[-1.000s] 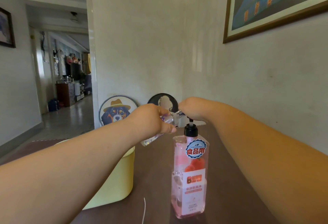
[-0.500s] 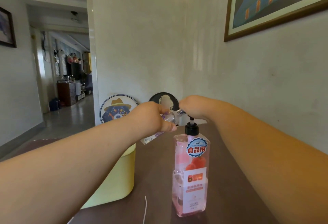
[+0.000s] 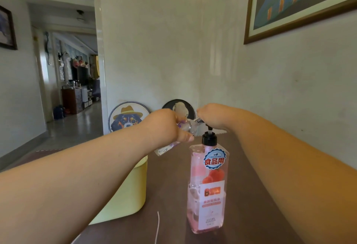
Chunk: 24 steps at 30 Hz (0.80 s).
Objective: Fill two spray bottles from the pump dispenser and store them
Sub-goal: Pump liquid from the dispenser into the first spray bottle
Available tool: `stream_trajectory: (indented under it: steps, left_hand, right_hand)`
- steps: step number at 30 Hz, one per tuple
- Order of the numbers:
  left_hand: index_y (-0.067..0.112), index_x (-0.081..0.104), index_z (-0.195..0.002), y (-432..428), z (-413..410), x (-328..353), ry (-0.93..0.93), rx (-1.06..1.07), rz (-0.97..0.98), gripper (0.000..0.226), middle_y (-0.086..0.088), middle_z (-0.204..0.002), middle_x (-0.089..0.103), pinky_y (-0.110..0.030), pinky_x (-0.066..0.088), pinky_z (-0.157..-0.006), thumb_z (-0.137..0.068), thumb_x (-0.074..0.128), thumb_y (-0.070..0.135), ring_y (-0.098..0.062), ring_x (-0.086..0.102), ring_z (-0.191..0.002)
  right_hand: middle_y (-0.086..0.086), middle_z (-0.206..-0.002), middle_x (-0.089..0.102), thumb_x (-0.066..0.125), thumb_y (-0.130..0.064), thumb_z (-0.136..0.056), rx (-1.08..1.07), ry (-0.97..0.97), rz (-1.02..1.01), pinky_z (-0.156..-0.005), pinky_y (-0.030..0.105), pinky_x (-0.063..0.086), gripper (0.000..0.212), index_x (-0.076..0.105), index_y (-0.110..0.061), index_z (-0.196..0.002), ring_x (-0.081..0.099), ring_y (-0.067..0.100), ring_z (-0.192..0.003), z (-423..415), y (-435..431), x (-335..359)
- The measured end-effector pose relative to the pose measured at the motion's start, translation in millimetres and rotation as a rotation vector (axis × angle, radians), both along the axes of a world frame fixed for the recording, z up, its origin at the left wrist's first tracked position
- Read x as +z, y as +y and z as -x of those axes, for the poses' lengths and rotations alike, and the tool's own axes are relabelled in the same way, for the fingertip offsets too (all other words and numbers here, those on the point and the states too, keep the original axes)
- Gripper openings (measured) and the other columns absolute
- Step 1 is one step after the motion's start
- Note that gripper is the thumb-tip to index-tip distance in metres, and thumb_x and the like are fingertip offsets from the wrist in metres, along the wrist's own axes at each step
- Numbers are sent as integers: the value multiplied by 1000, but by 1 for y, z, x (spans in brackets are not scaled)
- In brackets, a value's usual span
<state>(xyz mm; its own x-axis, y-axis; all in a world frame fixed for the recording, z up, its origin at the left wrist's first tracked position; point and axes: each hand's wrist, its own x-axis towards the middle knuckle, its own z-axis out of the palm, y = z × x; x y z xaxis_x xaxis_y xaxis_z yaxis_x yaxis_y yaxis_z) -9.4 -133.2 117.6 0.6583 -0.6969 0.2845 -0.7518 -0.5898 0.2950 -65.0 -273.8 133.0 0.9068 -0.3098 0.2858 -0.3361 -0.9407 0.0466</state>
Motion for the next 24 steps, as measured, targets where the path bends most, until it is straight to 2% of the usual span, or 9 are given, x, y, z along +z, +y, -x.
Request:
stream_trajectory:
  steps: [2,5,9,12,14,16,19,22,24]
  left_hand:
    - [29,55,-133,0,-1,-4,25,-7,-24,60,-2,-120,66,-23,42,-82,-78,70,43,-20,62,-109]
    - [30,51,-136,2,-3,-13,62,-17,-39,62,-2,-126,64,-25,45,-91,-78,69,45,-20,60,-113]
    - [31,52,-135,3,-2,-10,39,-14,-15,62,-1,-123,65,-23,44,-84,-78,69,45,-18,61,-108]
    - [26,58,-130,2,-1,-1,10,-4,19,58,-3,-113,69,-25,45,-81,-77,70,45,-19,62,-98]
    - [25,59,-129,2,-2,-1,3,-3,17,58,-4,-115,69,-25,46,-83,-77,70,45,-21,63,-105]
    - [28,54,-134,1,-3,-6,12,-13,-1,61,-2,-121,66,-21,41,-82,-78,70,44,-20,61,-110]
    - [28,50,-137,0,-5,-16,45,-32,-17,63,-1,-127,63,-21,42,-89,-79,69,44,-19,59,-115]
    - [29,51,-137,0,-6,-14,43,-30,-28,63,-1,-128,63,-21,41,-86,-79,68,45,-19,60,-115]
    - [29,52,-136,2,-5,-10,37,-24,-22,62,-1,-126,64,-21,41,-83,-78,69,45,-20,60,-113]
  right_hand:
    - [15,-119,61,39,-12,-99,35,121,138,-85,31,45,31,56,0,-121,53,24,-92,-3,3,-5]
    - [16,-114,62,42,-7,-98,-5,185,124,-82,29,45,20,56,-1,-112,49,23,-87,-7,6,-13]
    - [17,-124,59,41,-6,-98,18,163,145,-93,31,45,29,54,1,-123,58,28,-105,-5,5,-5]
    - [15,-108,57,38,-8,-100,37,93,147,-92,31,44,29,57,2,-119,57,28,-115,-1,5,5]
    - [14,-115,59,37,-9,-100,65,108,259,-93,32,44,31,56,0,-123,56,29,-117,-4,-1,4]
    - [15,-126,59,39,-9,-98,78,226,393,-95,33,45,34,54,-2,-128,57,30,-117,-7,-1,-2]
    - [13,-118,62,45,-5,-96,26,273,298,-90,30,47,31,53,0,-126,60,28,-105,-12,0,-13]
    - [11,-101,51,46,-5,-95,19,242,237,-84,31,46,30,53,2,-123,52,24,-88,-13,-1,-11]
    - [14,-110,58,44,-3,-95,25,186,198,-85,32,46,29,55,2,-121,58,27,-97,-11,0,-6]
